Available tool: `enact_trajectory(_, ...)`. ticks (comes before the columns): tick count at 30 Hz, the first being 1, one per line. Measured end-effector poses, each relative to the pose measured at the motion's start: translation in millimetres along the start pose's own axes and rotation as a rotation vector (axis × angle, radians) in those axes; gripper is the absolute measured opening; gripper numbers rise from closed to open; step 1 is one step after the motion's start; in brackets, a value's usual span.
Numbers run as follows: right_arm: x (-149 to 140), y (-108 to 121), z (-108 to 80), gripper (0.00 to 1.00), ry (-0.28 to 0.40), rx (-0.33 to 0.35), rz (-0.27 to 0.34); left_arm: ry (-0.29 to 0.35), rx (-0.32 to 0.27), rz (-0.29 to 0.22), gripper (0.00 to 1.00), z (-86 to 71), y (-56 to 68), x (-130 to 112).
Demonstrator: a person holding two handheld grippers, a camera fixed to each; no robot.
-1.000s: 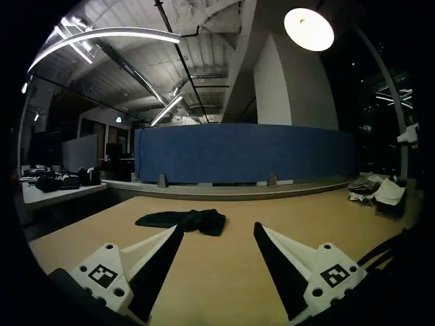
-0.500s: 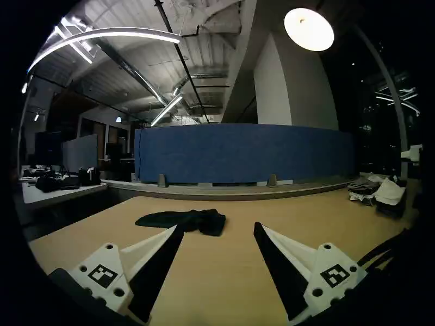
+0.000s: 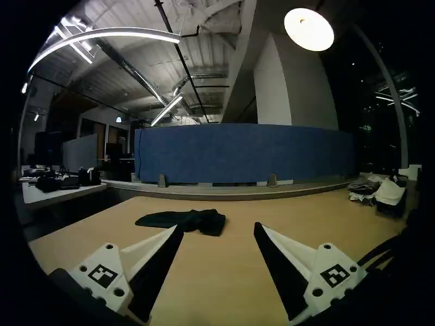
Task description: Fold towel
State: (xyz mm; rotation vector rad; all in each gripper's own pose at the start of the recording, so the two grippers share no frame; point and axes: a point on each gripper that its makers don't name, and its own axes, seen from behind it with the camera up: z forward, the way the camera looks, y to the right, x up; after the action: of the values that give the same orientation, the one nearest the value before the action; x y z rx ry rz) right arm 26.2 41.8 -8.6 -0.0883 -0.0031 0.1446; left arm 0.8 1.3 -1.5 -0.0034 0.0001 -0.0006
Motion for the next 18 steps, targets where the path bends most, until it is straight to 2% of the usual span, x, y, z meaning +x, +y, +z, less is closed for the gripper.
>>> enact_trajectory(6, -12, -6, 1.6, 1.0, -0.004, 0.013, 0.001, 0.0, 0.0, 0.0, 0.96, 0.5, 0.3, 0)
enact_trajectory(18, -25, -9, 5.8, 1.0, 0.003, 0.012, -0.053, 0.0, 0.0, 0.0, 0.96, 0.8, 0.1, 0)
